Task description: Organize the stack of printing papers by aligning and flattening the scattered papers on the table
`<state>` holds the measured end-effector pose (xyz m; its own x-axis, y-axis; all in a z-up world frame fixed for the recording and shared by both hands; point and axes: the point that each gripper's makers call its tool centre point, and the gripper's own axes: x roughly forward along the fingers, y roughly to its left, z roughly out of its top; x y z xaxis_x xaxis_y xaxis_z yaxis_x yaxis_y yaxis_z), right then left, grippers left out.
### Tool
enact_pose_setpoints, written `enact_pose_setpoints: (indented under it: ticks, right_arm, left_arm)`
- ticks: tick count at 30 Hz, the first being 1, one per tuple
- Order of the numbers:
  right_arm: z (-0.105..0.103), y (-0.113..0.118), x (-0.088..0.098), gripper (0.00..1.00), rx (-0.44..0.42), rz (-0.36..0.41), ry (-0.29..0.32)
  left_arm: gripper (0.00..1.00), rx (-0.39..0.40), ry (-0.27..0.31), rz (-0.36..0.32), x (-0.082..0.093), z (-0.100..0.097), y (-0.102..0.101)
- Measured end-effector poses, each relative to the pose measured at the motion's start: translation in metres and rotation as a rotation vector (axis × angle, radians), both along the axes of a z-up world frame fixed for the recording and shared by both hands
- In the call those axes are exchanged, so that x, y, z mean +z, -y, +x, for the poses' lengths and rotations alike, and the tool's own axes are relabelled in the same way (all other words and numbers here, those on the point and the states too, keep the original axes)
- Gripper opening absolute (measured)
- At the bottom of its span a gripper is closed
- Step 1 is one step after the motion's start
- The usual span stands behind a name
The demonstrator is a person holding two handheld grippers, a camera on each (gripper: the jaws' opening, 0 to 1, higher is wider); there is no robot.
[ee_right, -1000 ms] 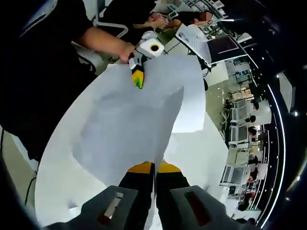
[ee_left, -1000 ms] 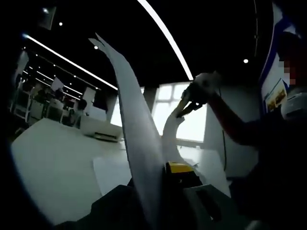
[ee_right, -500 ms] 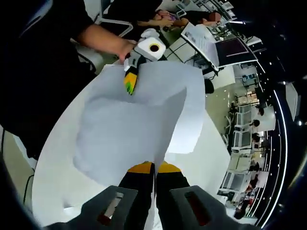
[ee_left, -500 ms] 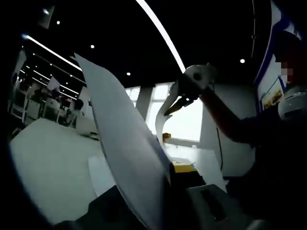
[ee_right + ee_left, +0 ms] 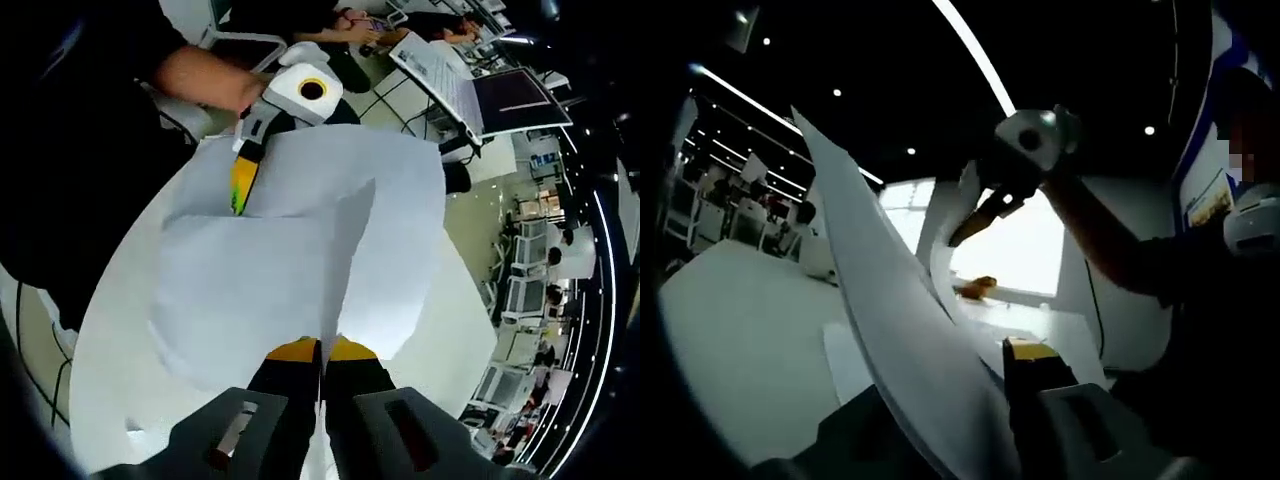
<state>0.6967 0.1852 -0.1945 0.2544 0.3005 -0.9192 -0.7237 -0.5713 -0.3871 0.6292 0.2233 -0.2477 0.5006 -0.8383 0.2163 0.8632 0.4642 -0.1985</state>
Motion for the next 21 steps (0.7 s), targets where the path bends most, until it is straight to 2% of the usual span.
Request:
enact_pose_setpoints:
  ticks: [4, 10, 21]
  right_arm:
    - [-0.007, -0.013, 0.002, 0.0, 0.001, 0.021, -0.071]
    - [-0.005, -0.023, 0.008, 0.0, -0.016, 0.027, -0.112]
    - [-0.015, -0.03, 0.023, 0.0, -0.042, 0.002, -0.128]
  left_arm:
    - [0.22, 0.003, -0.017, -0.005, -0.001, 0.003, -0.001]
    - [0.24, 0.022, -0.026, -0.017, 0.0, 0.005, -0.004]
    - [0.27, 0.041, -0.025, -0.02, 0.002, 0.007, -0.005]
